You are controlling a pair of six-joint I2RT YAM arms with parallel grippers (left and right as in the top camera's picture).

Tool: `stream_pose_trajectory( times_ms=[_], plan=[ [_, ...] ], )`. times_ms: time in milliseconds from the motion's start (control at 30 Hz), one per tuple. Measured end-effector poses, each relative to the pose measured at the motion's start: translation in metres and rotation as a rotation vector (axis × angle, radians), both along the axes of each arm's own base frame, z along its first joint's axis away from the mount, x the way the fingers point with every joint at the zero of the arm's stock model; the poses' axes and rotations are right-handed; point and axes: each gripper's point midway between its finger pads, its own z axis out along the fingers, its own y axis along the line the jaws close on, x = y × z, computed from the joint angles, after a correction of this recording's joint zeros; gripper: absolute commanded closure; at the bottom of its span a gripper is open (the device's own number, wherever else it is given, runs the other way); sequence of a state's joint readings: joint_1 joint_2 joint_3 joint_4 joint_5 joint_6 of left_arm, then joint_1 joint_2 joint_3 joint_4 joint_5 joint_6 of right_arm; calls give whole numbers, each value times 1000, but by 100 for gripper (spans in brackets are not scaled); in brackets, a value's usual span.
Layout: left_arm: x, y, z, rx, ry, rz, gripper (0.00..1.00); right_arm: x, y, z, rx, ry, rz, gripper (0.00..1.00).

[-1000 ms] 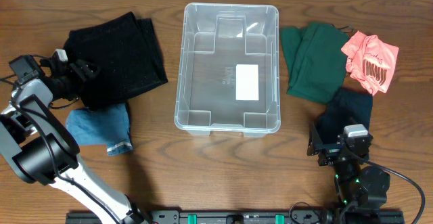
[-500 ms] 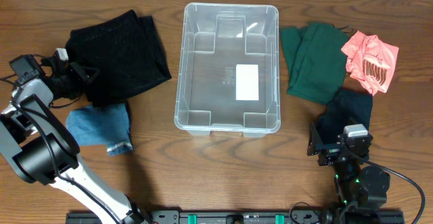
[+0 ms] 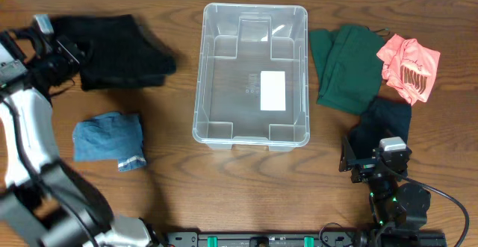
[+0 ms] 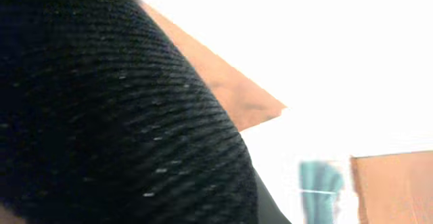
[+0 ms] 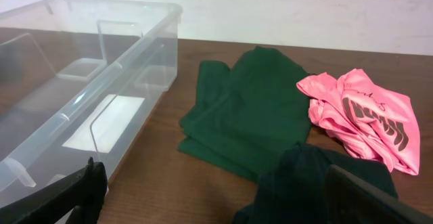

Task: Pack container
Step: 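Lift the black garment with the left gripper and lower it into the bin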

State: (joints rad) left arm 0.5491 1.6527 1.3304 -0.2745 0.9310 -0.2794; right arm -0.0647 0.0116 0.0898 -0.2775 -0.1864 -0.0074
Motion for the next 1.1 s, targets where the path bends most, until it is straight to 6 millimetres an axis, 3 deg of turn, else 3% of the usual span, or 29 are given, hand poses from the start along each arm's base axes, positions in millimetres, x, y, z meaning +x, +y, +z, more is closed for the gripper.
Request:
stream_pose_trajectory(
  times_ms=[133,267,400,567,700,800,967,1100],
  plan=[
    [-16,-36,78,61,-165,-32,94,0,0,0,0,0,0,1],
    [-39,-85,130,83,-275,-95,94,0,0,0,0,0,0,1],
    [-53,-139,162,84,-359,-191,94,0,0,0,0,0,0,1],
    [-56,-209,182,72,-462,-344,94,0,0,0,0,0,0,1],
    [-53,-264,184,70,-528,-451,94,0,0,0,0,0,0,1],
    [-41,-292,174,77,-549,-487,95,0,0,0,0,0,0,1],
    [-4,-324,123,112,-474,-476,94,0,0,0,0,0,0,1],
    [24,-333,72,140,-379,-452,94,0,0,0,0,0,0,1]
  ],
)
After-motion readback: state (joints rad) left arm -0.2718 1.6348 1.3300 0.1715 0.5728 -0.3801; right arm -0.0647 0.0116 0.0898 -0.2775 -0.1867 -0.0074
